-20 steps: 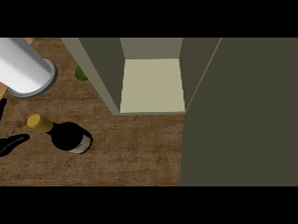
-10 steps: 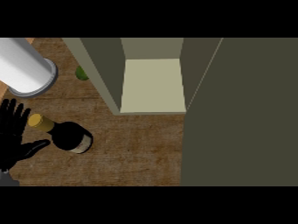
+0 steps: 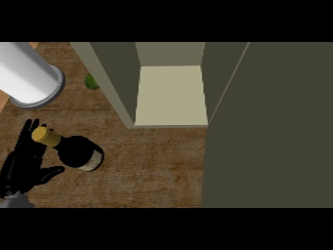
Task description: Pick up the wine, place it into the cabinet and close the cabinet
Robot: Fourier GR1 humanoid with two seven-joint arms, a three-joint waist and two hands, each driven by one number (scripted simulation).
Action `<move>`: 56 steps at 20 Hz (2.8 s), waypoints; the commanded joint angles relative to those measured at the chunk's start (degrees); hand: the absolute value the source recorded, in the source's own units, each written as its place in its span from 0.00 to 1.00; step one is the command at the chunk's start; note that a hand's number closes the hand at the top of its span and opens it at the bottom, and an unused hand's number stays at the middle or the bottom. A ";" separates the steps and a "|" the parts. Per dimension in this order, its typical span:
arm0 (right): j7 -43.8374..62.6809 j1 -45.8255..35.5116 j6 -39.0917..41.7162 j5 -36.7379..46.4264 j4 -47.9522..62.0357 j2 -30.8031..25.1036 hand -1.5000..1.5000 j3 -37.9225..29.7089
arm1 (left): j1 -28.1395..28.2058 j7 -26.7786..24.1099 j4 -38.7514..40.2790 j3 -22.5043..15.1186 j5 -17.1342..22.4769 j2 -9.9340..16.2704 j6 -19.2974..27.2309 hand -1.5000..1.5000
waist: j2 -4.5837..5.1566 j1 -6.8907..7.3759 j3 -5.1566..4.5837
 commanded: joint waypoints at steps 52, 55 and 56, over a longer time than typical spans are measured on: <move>0.58 5.27 0.77 -2.55 -7.60 -0.90 0.00 -0.06 | -4.51 -31.14 13.98 -18.81 -23.29 -5.95 19.43 1.00 | -0.32 0.58 0.13; 0.82 0.76 1.03 -5.12 -3.57 -1.78 0.00 -3.83 | -3.25 -23.21 5.41 -20.04 -22.08 -5.73 18.75 1.00 | -0.15 0.93 0.11; 0.57 4.11 0.97 -4.37 -7.04 -0.91 0.00 -2.55 | -4.33 -22.00 5.16 -20.06 -21.89 -6.78 19.79 1.00 | -0.18 0.58 0.10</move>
